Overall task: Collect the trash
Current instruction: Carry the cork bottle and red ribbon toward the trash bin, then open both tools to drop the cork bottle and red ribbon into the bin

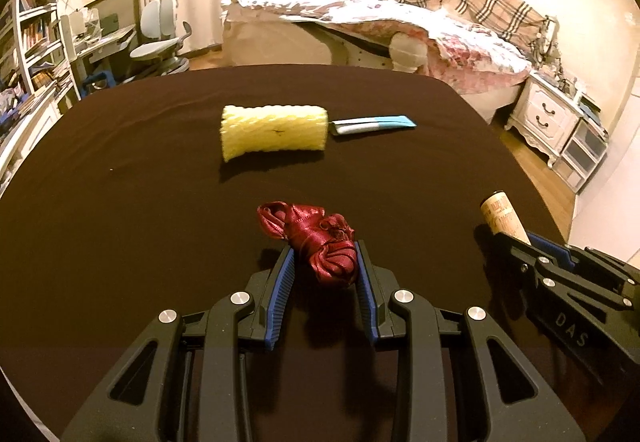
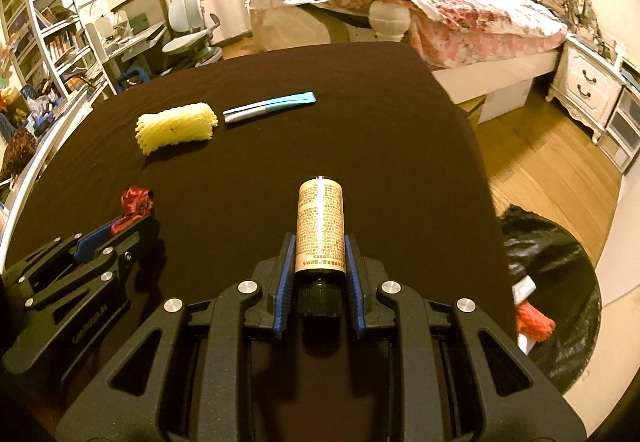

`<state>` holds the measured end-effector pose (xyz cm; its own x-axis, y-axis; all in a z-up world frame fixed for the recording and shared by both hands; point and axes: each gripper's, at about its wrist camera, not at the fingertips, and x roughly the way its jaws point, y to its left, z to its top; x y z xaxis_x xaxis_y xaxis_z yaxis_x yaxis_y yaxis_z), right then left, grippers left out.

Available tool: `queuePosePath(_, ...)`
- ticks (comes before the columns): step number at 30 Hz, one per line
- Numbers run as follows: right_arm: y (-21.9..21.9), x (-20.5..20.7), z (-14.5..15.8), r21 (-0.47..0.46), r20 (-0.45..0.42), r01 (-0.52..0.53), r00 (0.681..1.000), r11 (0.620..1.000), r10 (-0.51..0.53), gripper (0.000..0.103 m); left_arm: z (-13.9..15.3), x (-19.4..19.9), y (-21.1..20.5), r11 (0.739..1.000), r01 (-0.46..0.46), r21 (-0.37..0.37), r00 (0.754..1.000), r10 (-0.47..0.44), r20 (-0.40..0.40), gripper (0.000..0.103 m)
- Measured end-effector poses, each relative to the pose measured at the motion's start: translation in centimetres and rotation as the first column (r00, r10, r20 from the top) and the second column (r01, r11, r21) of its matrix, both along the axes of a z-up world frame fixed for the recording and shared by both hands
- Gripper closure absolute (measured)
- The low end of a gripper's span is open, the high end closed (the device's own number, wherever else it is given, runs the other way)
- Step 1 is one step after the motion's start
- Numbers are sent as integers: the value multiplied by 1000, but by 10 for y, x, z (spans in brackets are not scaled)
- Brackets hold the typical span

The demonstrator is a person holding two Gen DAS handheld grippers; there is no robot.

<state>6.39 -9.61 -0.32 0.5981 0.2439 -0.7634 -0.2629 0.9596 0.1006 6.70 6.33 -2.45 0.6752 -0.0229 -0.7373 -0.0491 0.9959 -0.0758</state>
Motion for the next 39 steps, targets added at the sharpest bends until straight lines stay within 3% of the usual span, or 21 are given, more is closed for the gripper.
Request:
queuePosePath(18,-86,-33,11,33,42,156,987,987,-157,80,15,-17,-77,986,166,15,985,-167,50,71)
queuePosePath(39,-199,-45,2,13,77,405,911,914,-405,80,22,-10,-192,921,386,46,917,-389,88,71)
